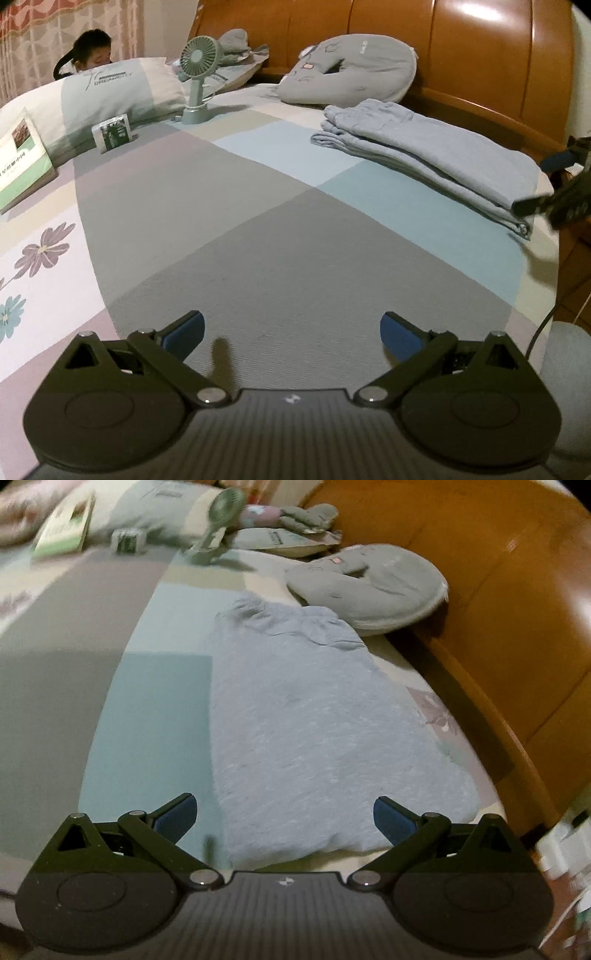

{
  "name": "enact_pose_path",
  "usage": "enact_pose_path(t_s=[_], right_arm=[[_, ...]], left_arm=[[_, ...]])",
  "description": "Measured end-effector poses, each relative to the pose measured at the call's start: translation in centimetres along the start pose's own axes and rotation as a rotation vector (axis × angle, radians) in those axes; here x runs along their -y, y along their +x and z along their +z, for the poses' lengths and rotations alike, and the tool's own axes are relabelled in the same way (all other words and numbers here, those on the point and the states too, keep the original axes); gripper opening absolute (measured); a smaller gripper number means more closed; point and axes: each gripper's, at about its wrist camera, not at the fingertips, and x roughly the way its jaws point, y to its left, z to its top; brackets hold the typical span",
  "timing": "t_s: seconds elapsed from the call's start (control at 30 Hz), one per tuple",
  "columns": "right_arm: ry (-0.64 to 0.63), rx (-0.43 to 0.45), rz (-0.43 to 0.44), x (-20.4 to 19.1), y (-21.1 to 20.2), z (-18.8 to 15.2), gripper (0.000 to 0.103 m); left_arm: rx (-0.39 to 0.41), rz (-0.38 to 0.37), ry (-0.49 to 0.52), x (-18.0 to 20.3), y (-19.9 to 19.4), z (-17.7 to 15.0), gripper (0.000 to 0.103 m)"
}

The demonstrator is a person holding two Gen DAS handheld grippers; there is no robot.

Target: Fold clothes

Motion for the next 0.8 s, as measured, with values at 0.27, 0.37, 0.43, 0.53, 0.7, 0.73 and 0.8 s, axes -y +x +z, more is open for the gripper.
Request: enact_pose_path(t_s=[0.27, 0.37, 0.43, 0.53, 0.7, 0.73, 0.8], right_arm=[[-0.145, -0.03, -0.201, -2.1, 1.1, -0.9, 0.103], [-0.199, -0.041, -0.276, -3.0, 1.5, -1.3, 0.103], [-0.224, -0.047, -0.317, -3.3, 1.6, -1.5, 0.103], [-0.165, -0.092, -0.32, -2.5, 1.0, -2.3, 0.103], [-0.079, -0.106, -0.224, -1.2, -0.6, -3.3, 0.103], [-0.053, -0.077, -0.198, -0.9, -1.0, -3.0, 0.103], [0.018, 0.0, -0.144, 0.1, -1.8, -1.8, 0.103]], left_arm=[[-0.012, 0.0, -0.014, -0.1, -0.1, -0.2, 0.101], [-0.019, -0.004, -0.016, 0.0, 0.2, -0.1, 0.101], [-0.021, -0.01, -0.007, 0.2, 0.1, -0.1, 0.101], [-0.023, -0.013, -0.002, 0.4, 0.0, 0.0, 0.101], [-0.029, -0.011, -0.011, 0.4, -0.2, 0.3, 0.101], [-0.03, -0.01, -0.013, 0.5, -0.3, 0.3, 0.101], [-0.025, 0.0, -0.009, 0.6, -0.6, 0.5, 0.101]])
